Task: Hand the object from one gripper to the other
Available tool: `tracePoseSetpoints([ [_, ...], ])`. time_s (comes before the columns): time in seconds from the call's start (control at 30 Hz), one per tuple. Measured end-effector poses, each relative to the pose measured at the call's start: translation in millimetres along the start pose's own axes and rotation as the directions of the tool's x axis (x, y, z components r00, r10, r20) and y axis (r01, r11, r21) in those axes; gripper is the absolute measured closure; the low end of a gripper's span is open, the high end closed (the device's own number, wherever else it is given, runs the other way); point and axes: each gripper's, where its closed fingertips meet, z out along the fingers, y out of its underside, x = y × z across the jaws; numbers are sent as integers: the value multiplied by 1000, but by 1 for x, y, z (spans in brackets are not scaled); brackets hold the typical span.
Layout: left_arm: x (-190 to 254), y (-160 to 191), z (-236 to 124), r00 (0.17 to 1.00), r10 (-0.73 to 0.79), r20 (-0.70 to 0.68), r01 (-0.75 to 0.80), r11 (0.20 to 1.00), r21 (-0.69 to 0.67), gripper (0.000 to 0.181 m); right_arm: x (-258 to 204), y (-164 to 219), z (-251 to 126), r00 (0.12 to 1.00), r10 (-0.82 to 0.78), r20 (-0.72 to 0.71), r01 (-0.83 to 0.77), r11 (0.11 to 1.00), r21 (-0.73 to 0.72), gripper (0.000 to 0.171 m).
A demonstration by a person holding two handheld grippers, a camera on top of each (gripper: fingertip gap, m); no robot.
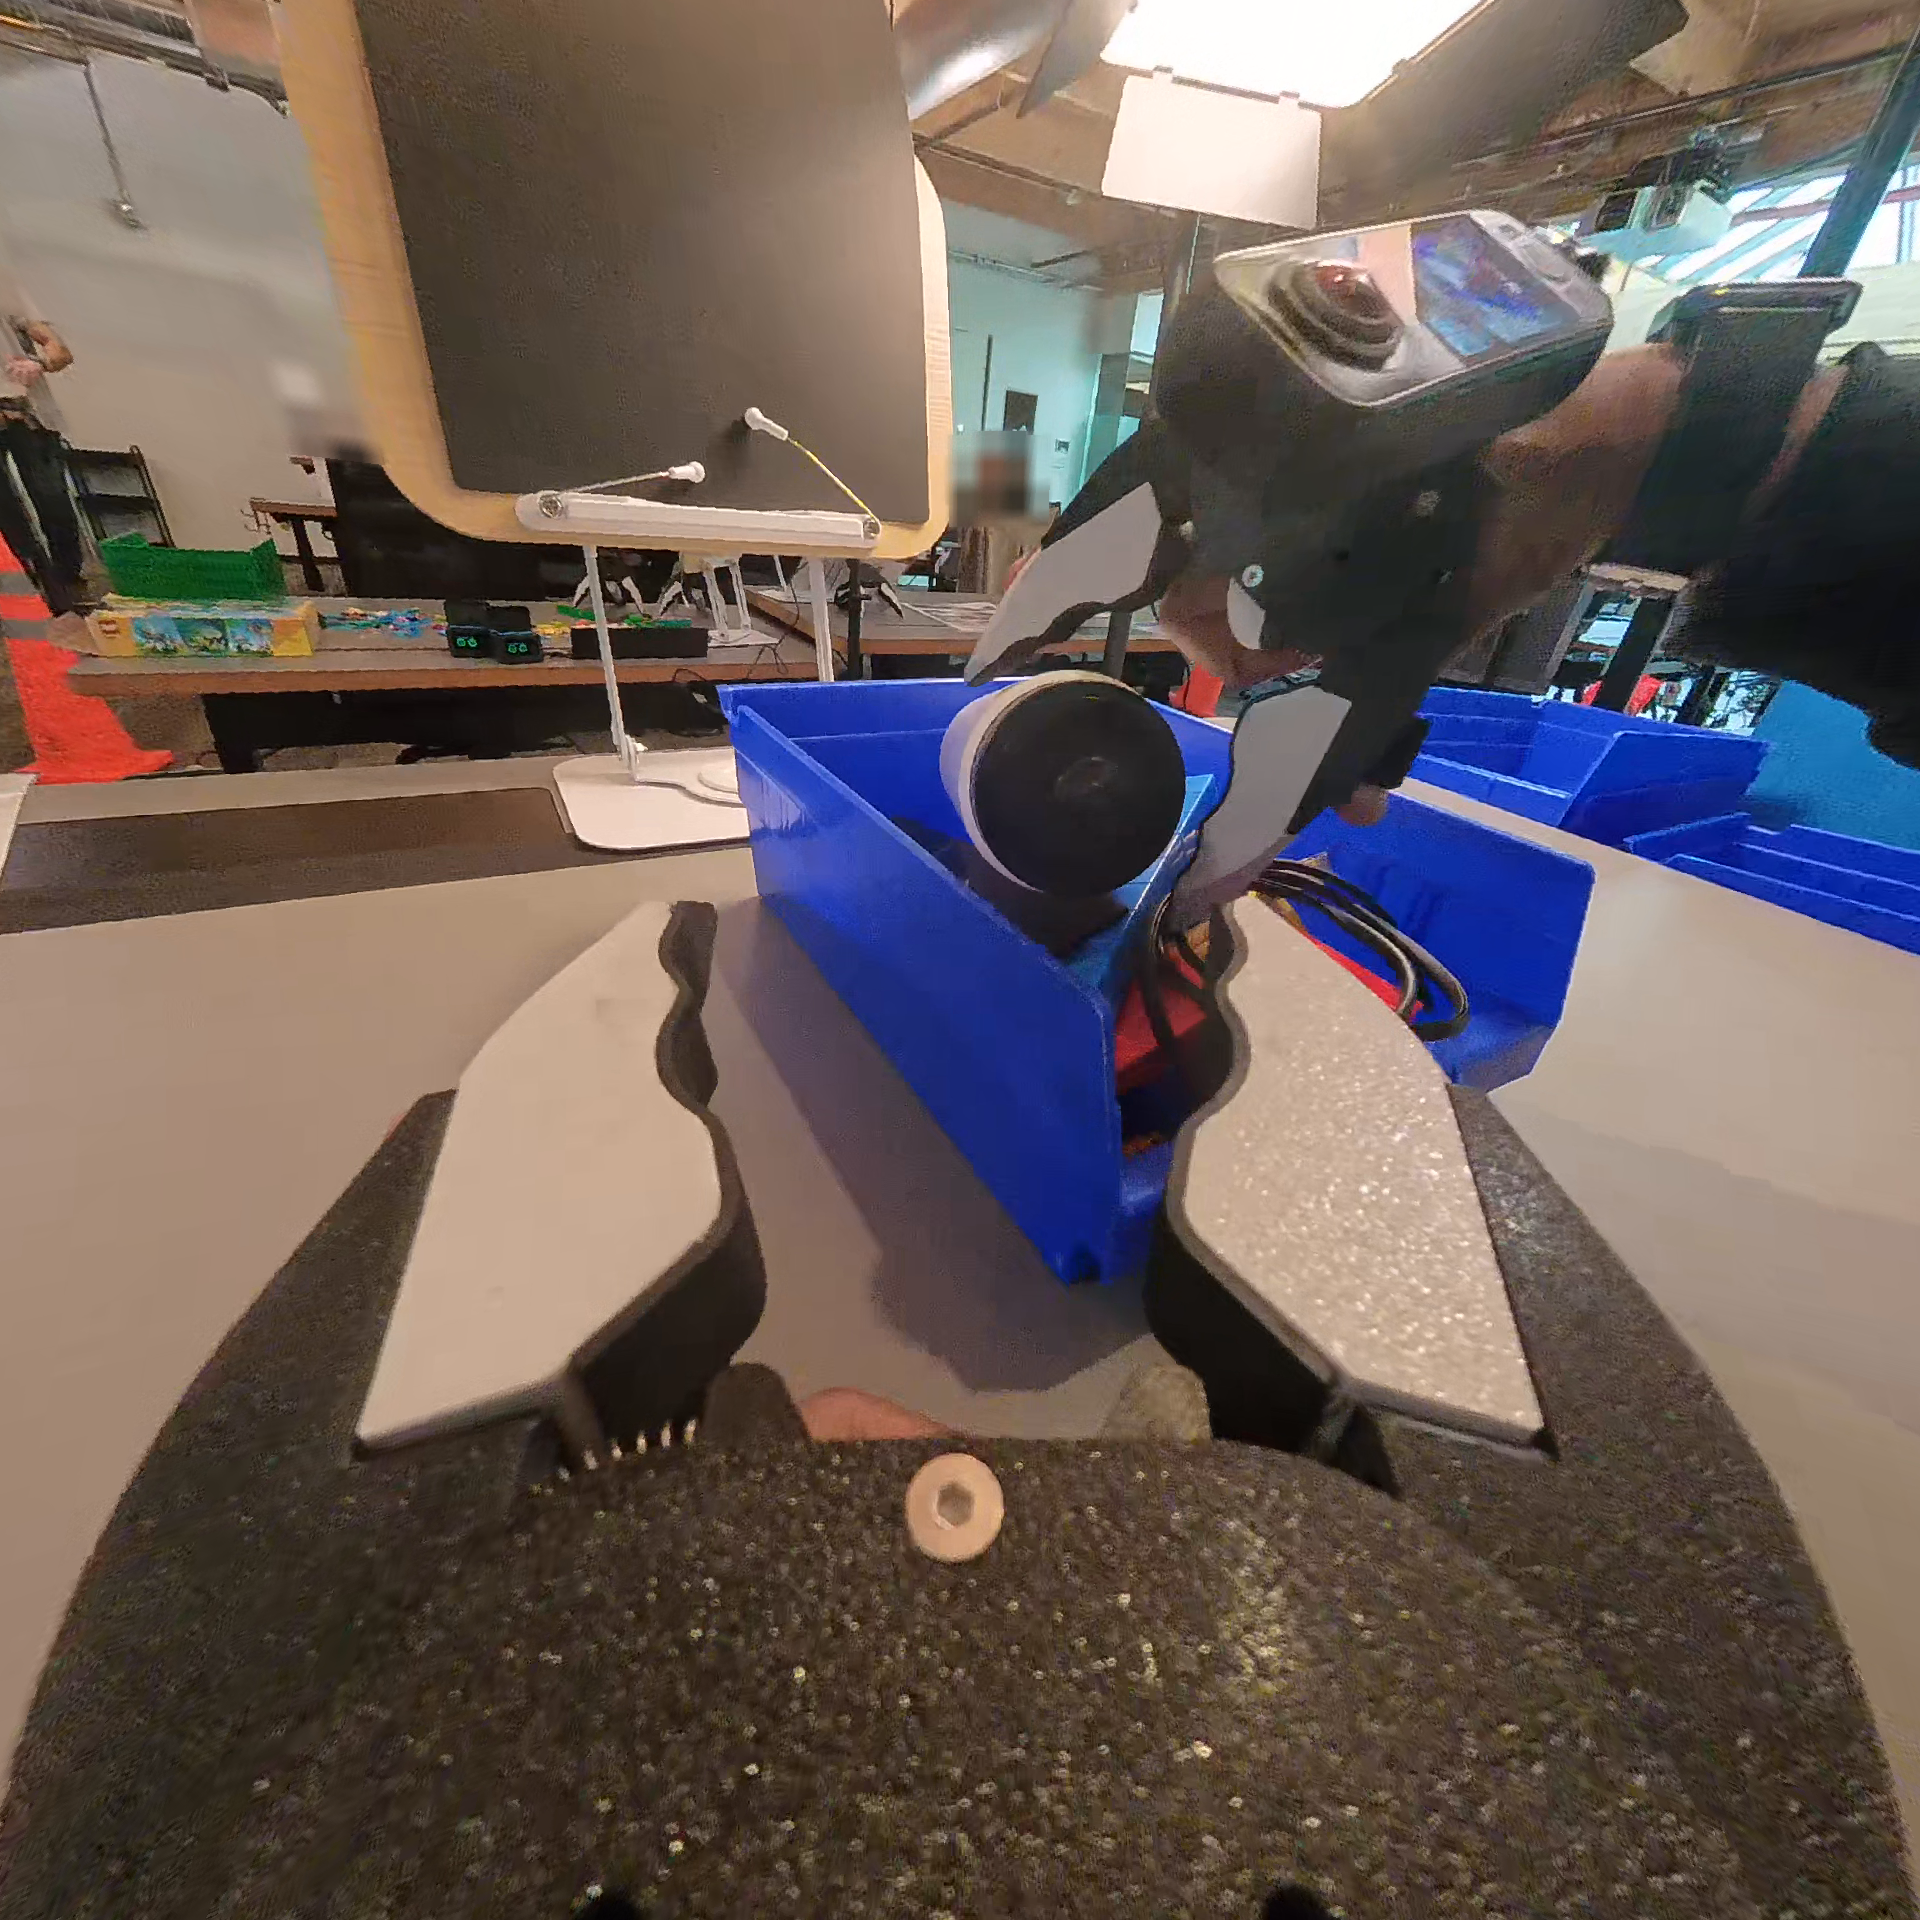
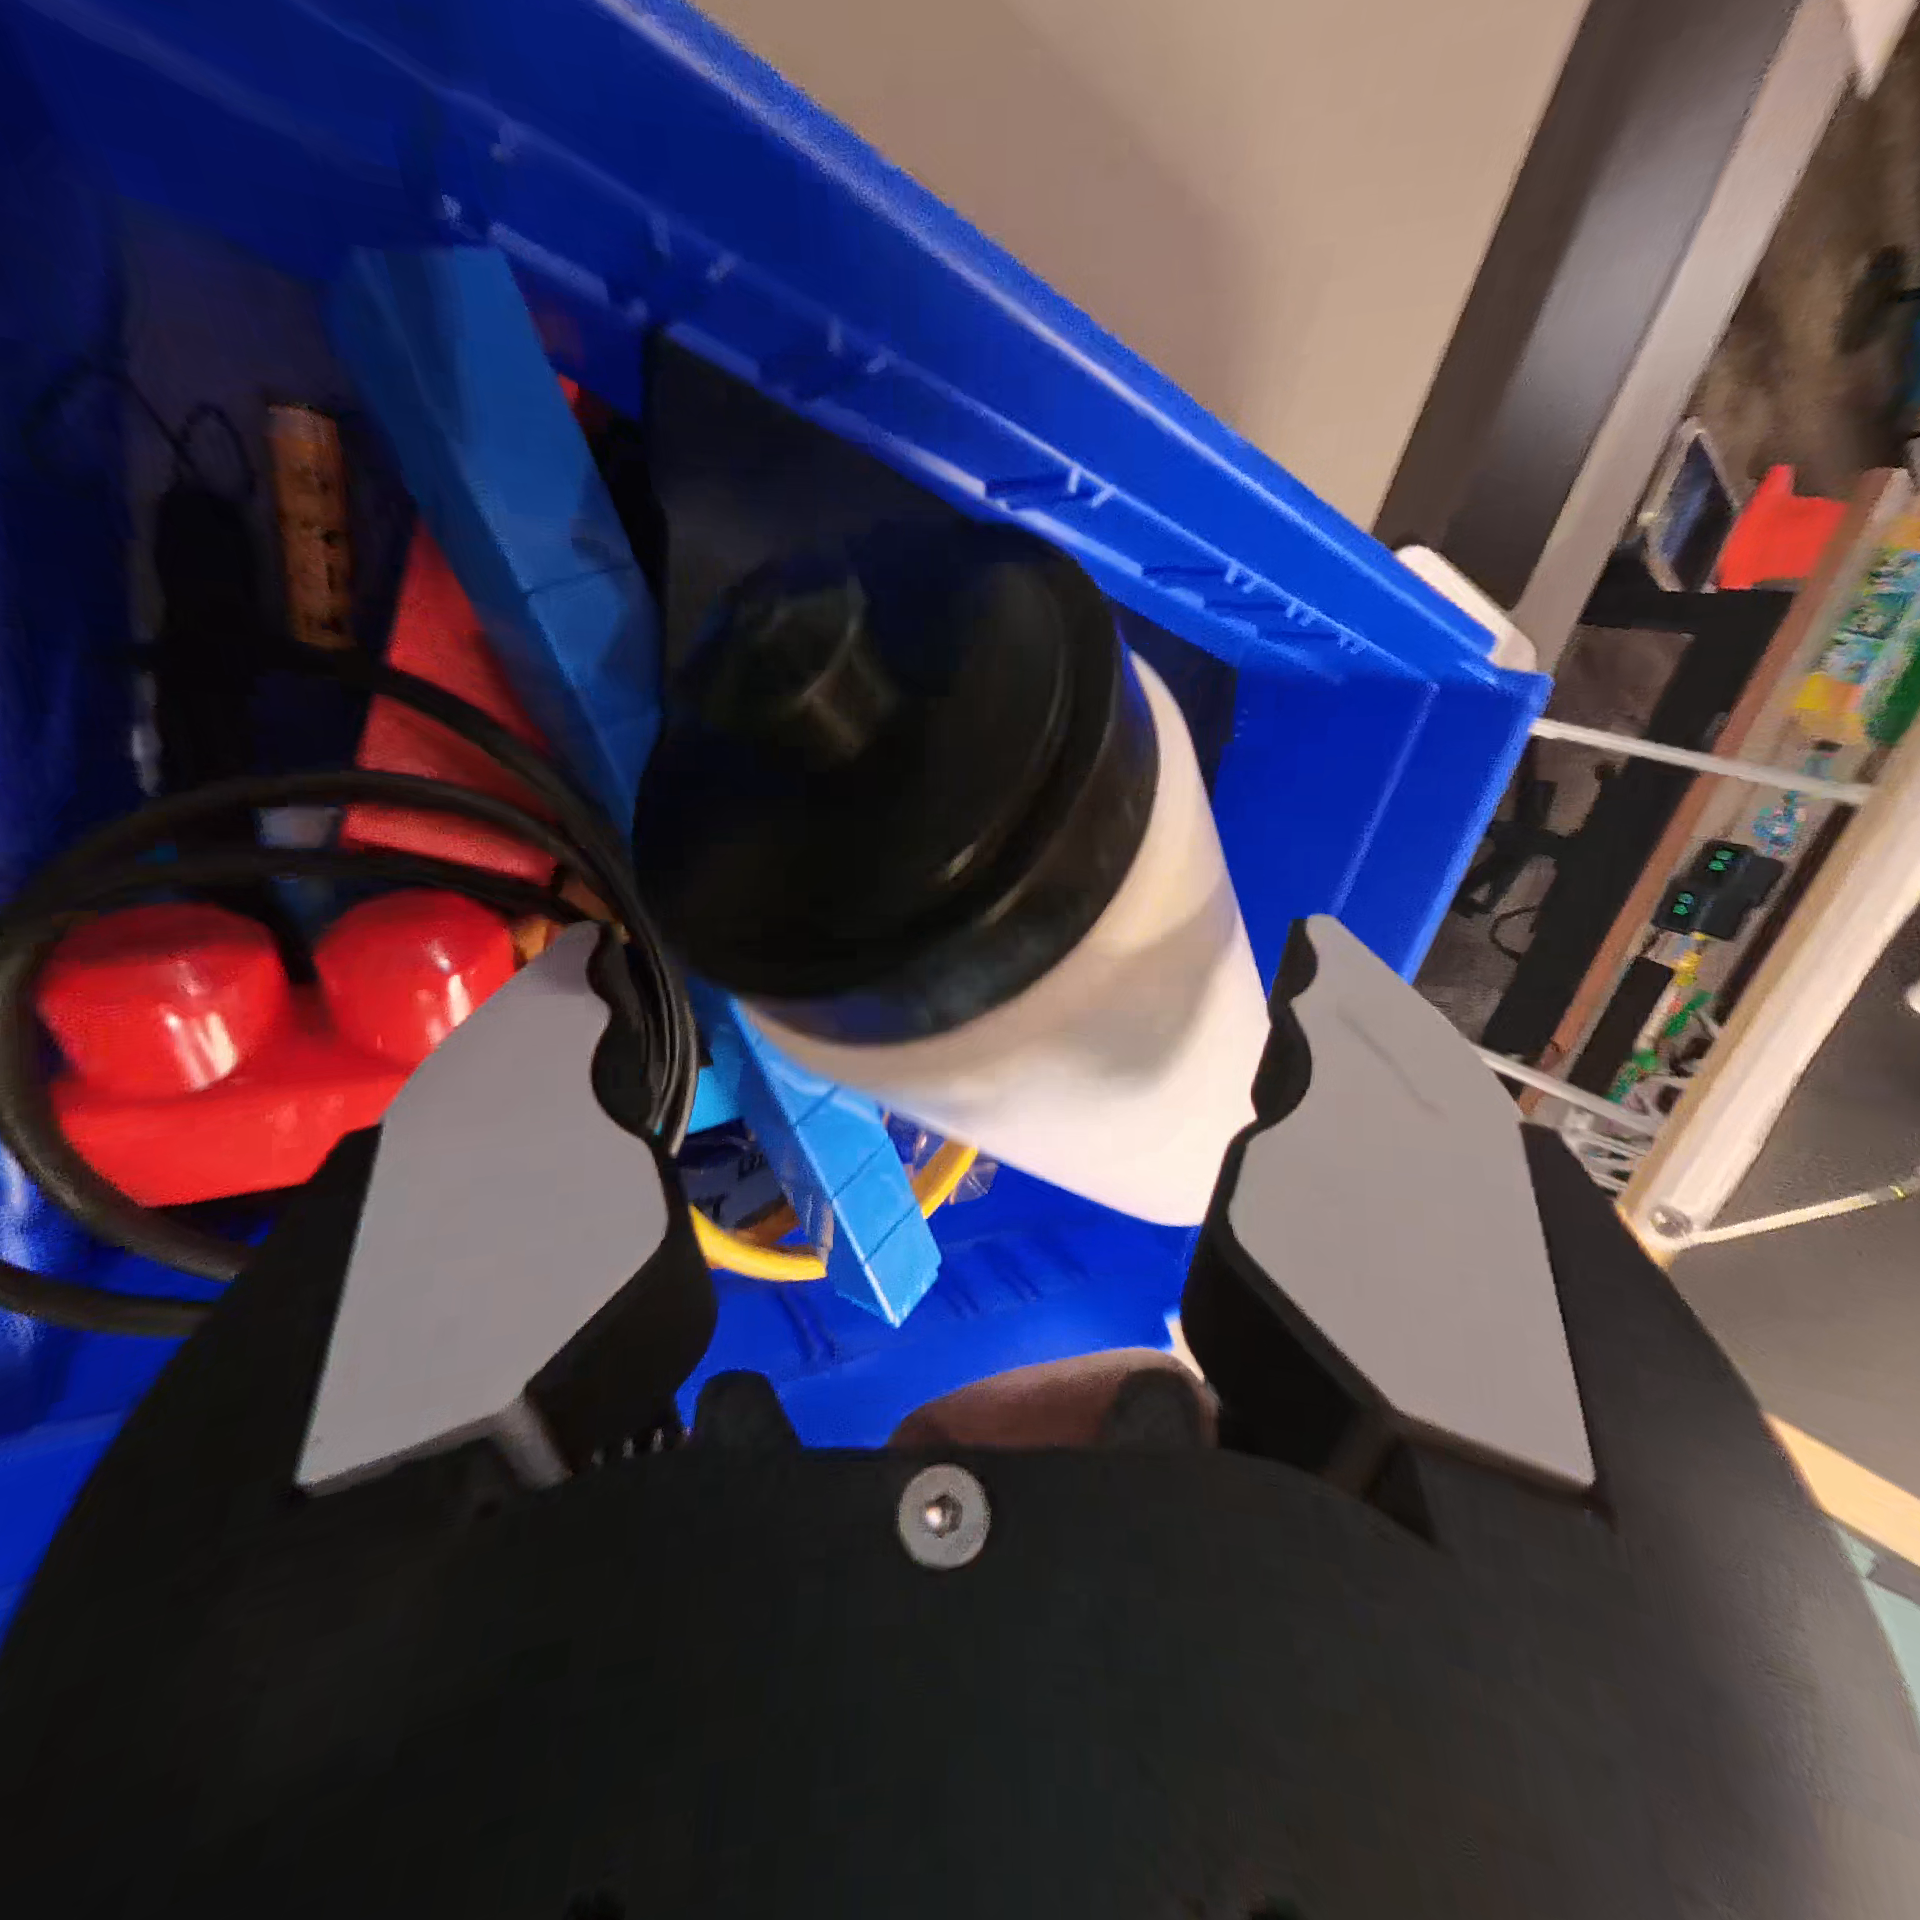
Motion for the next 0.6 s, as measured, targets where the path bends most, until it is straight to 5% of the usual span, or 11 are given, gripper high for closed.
tracePoseSetpoints([
  [0.23, 8, 7, -4, 999, 26, -26, -26, 999, -19, 93, -3, -7, 2, 996, 51, 75, -54, 998, 34, 63],
  [0.6, 27, 6, -6, 985, 173, -8, -173, 985, 9, 96, -11, -10, -75, 929, 304, -211, -218, 911, 350, 72],
])
